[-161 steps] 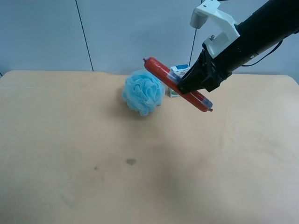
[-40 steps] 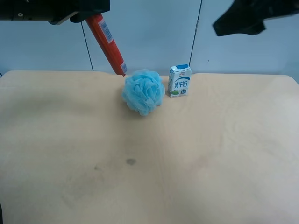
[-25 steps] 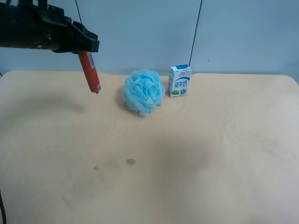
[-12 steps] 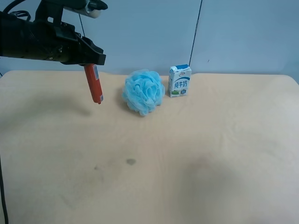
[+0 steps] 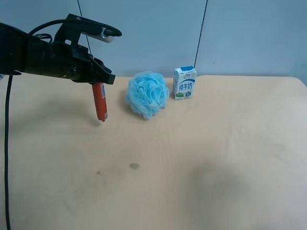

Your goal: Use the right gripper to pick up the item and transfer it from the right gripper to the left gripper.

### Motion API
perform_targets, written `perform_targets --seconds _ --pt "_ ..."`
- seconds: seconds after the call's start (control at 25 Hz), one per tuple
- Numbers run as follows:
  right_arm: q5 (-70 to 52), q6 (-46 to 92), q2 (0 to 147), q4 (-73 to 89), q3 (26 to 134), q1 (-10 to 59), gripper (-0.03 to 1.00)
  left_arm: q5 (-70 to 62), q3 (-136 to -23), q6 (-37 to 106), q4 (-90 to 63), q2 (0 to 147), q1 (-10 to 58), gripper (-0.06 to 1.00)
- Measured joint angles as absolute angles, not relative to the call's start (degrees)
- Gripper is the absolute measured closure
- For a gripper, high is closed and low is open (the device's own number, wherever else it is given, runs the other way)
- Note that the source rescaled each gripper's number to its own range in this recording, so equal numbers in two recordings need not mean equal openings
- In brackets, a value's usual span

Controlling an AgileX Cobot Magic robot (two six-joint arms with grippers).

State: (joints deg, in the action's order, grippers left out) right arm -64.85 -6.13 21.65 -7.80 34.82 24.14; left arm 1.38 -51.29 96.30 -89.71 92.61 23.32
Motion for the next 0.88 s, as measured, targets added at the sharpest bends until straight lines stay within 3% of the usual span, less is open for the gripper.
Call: perform_targets --seconds 0.88 --pt "-63.35 -6.2 21.65 -7.84 32.7 24.14 0.34 1.44 -51.29 96.47 -88.58 98.38 23.32 0.94"
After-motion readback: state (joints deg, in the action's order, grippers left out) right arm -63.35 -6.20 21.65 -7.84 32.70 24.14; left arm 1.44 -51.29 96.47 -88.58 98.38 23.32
